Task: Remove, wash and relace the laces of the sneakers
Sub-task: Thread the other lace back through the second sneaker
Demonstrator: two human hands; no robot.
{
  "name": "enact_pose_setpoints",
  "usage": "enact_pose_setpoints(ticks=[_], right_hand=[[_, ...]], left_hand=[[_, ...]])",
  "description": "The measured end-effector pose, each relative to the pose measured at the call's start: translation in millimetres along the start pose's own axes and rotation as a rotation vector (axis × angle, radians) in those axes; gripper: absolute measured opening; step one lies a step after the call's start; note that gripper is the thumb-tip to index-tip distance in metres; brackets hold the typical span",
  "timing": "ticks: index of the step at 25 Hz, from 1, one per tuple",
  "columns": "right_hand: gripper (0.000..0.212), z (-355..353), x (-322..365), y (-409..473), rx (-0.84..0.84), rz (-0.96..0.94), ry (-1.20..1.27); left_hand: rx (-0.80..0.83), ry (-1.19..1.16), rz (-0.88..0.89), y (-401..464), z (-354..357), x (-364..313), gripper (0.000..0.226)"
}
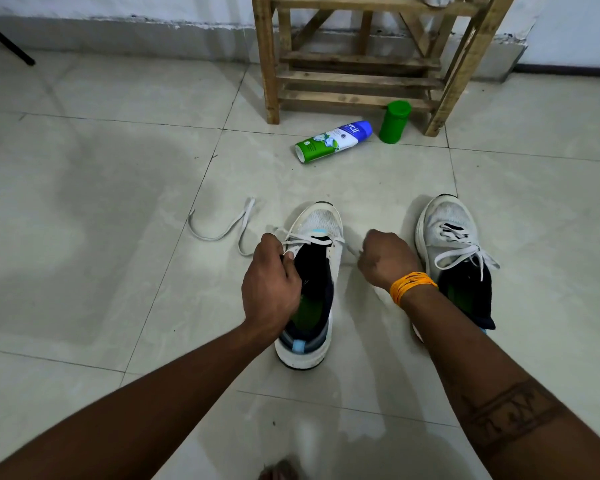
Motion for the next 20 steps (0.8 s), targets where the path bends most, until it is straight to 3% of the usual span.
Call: enact_pose_setpoints(ticks=[3,6,9,11,16,20], right_hand=[[0.021,-10.3,30.2,1.6,-0.145,-0.157,0.138],[0.019,-4.6,29.0,-2.4,-0.145,-0.101,0.1],[0.021,-0.3,2.1,-6.9,0.015,0.108,-0.1],[0.026,0.7,-6.4,-8.3,0.106,0.142,-0.173],[0.02,-9.8,26.2,-0.6,-0.14,-0.13,0.201],[0.016,3.0,13.8,-0.5,-0.14,-0.031,0.158]], left_hand=[[0.013,0.004,0.005,-1.1,0.4,-2.9,0.016],[0.009,0.013,-0.004,-1.0,0.1,-1.7,0.014],[0.002,0.012,-0.013,-0.4,-0.8,-0.6,0.015],[0.001,0.013,-0.006,-0.7,-0.9,-0.8,0.016],[0.003,-0.005,-0.005,-0.6,-1.3,-1.7,0.016],[-0.005,-0.024,-0.037,-1.7,-0.9,-0.5,0.017]])
Point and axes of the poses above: each hand's wrist, its own y-axis towards the middle knuckle, its own z-axis out of the palm, x = y × z, the point moved 5 cm from there along y, towards the middle knuckle
